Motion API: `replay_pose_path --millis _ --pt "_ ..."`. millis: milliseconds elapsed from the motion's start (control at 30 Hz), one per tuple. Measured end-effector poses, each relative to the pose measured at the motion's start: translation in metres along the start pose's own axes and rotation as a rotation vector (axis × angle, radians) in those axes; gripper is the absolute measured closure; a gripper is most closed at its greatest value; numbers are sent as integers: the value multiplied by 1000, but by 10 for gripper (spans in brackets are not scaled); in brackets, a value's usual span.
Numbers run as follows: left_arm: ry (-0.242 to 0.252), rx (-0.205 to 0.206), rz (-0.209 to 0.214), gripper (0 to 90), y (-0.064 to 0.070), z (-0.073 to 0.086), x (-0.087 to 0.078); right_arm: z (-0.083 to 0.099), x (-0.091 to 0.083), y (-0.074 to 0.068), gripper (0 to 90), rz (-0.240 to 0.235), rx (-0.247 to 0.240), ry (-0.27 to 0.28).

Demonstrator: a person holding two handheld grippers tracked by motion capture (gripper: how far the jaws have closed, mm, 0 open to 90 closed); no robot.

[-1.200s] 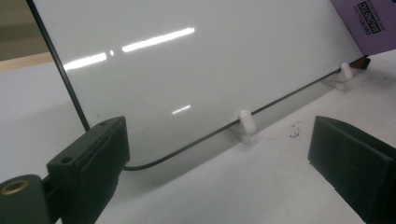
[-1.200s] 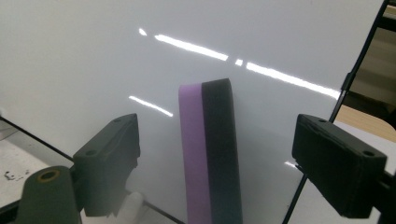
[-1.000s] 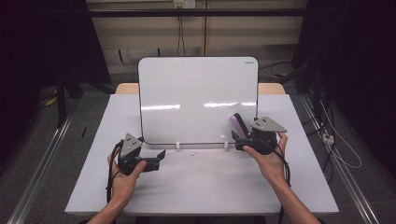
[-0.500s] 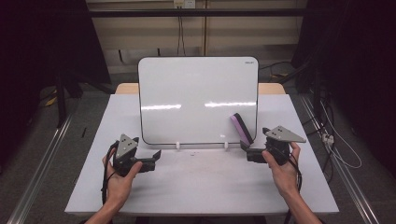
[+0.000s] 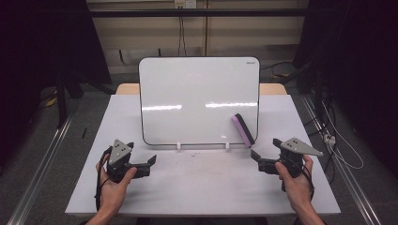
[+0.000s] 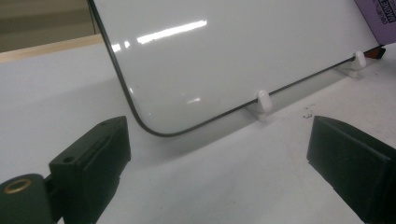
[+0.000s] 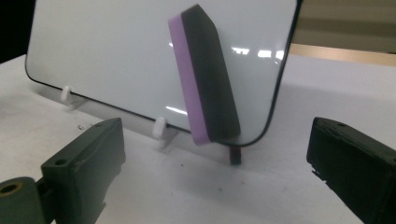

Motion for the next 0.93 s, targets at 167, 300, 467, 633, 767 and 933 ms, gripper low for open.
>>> replay_pose_path --millis 167,300,467,633,767,933 --pt "-7 -8 -13 61 -1 5 -8 12 -5 8 47 22 16 -16" --pt "-8 -10 -24 60 -1 9 -14 20 -10 13 48 41 17 -24" --pt "7 -20 -41 62 -3 15 -16 30 -16 16 55 74 16 -22" --pt "29 -29 -62 61 -1 20 -21 37 -20 20 53 78 34 -20" --pt "38 -33 -72 56 -3 21 -24 38 -23 19 47 80 28 3" --pt "10 -60 -69 46 -5 25 -21 42 -21 18 47 72 31 -11"
Point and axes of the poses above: each handheld gripper's, and its own axes: x roughly forward along the jaws, z roughly out of its underside, y roughly to its right, the point moved 3 cm from there along x, roughly forward along the jaws, and after that the axes turned 7 degrees about z, right-handed, at the moved point
